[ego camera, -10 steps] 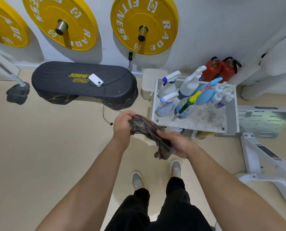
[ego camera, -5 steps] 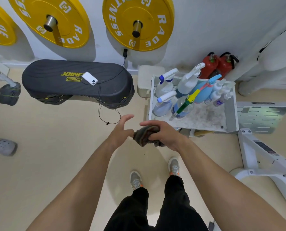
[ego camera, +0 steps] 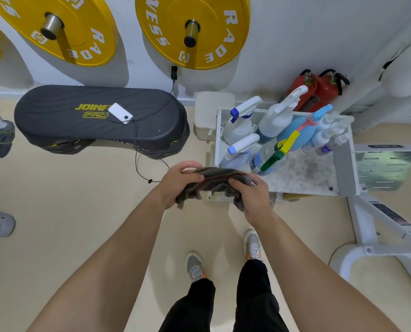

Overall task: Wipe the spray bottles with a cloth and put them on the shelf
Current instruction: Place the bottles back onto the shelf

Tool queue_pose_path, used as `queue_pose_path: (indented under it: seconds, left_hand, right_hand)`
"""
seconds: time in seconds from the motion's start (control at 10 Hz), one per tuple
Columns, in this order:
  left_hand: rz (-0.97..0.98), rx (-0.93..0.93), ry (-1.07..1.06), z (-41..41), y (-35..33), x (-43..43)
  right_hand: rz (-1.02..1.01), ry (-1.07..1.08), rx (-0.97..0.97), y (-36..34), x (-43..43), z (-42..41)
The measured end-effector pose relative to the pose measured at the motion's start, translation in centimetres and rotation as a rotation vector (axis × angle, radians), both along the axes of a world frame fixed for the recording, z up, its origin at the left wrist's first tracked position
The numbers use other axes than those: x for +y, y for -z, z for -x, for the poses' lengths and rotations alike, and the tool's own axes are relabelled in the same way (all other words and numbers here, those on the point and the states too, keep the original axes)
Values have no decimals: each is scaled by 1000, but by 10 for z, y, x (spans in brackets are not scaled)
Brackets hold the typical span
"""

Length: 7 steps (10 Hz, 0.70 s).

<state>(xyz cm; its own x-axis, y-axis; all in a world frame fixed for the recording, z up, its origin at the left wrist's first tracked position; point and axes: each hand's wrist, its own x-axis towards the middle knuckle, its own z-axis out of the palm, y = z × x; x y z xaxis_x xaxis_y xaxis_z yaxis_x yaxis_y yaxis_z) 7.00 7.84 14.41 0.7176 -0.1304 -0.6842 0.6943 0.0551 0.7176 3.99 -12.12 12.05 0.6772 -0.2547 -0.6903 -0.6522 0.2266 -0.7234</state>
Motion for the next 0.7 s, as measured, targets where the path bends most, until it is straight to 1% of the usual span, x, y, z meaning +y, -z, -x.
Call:
queue_pose_path:
  seconds: [0.1,0.2,0.3,0.4,0.5,0.6,0.7]
  left_hand:
    - [-169,-94,44,-18,12,-8]
    - [-526,-256,184,-26,36,-10]
    - [-749,-322,123,-11,48,-16]
    - [-632,-331,-75,9,49,-30]
    - [-425,-266,-62,17,48,-44]
    - [-411,-233,-21,16,48,-46]
    - [-441,-215,61,15,36,-40]
  right_hand:
    - [-105,156,13,14,5,-5]
    - [22,204,20,26,9,-10]
    - [370,192,129,34,17,-4]
    - [429,168,65,29,23,8]
    - [319,-88,-32,25,30,13]
    - [221,-303,-74,19,36,9]
    - [278,-444,-39,7,30,7]
